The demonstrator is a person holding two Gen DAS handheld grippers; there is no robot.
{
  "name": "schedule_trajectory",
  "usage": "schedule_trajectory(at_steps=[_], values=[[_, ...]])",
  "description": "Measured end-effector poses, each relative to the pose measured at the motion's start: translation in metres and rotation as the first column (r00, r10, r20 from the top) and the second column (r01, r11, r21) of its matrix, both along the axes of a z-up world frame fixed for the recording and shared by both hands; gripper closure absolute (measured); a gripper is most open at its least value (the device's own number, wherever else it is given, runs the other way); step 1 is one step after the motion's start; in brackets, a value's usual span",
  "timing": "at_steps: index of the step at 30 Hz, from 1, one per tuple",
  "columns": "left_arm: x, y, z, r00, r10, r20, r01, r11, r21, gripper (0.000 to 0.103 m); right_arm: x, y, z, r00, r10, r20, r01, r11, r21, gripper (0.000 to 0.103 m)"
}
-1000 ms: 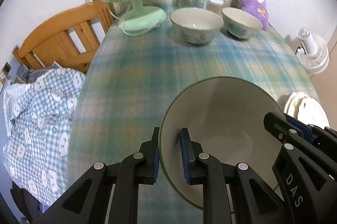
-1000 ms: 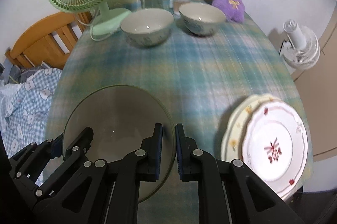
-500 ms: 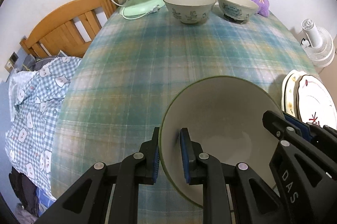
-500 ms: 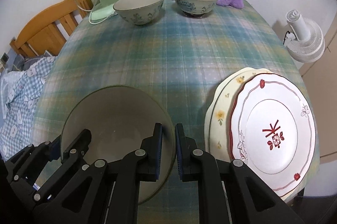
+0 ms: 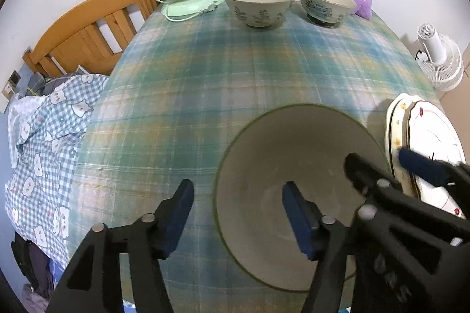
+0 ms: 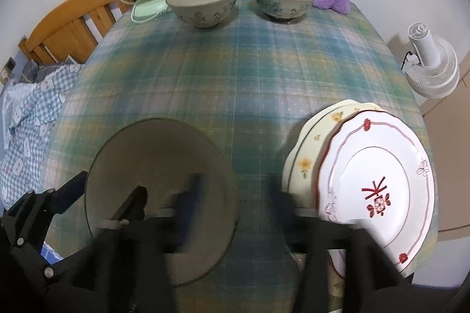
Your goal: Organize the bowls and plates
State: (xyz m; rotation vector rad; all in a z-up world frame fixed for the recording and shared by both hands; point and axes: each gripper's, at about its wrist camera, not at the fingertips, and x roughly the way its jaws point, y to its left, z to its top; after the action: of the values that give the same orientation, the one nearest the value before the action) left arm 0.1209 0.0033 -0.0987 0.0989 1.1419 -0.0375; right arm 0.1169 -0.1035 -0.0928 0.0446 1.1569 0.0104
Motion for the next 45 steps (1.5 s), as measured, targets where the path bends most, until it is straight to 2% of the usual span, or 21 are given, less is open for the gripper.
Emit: schedule_trajectory(at_steps=[1,6,10,17,26,39,45], values=[[0.0,0.001,0.003,1.0,0.003,0.003,-0.003,1.0,-0.003,0.031,-0.001,-0.002,0.004,1.0,-0.002,0.017,0.002,1.0,0.001,0.025],[0.001,0.004,0.027,0.999,0.008,0.034,-0.007,1.0,-0.016,0.022,0.0,-0.007,0.023,0.999,0.014,0.042,-0.014,1.0,0.014,0.025],[0.003,0.003,0.048,0.998,0.014,0.063,-0.012,0.999,-0.032,0.02,0.005,-0.014,0.045,0.998,0.012,0.065,-0.014,0.999,0.034,0.025],[0.016,0.001,0.083,0.993,0.024,0.115,-0.023,1.0,-0.009,0.017,0.019,-0.017,0.082,0.995,-0.003,0.097,0.0,0.999,0.035,0.025],[0.067,0.01,0.114,0.984,0.017,0.18,-0.018,1.0,0.007,0.014,0.065,-0.012,0.117,0.984,-0.004,0.177,-0.001,0.999,0.032,0.025],[0.171,0.016,0.101,0.982,-0.006,0.191,0.002,1.0,0.021,0.015,0.168,-0.002,0.106,0.981,-0.034,0.189,0.031,0.999,0.019,0.026],[0.216,0.014,0.082,0.981,-0.035,0.191,0.028,0.999,0.037,0.016,0.211,0.001,0.086,0.983,-0.049,0.176,0.045,0.999,0.026,0.035]])
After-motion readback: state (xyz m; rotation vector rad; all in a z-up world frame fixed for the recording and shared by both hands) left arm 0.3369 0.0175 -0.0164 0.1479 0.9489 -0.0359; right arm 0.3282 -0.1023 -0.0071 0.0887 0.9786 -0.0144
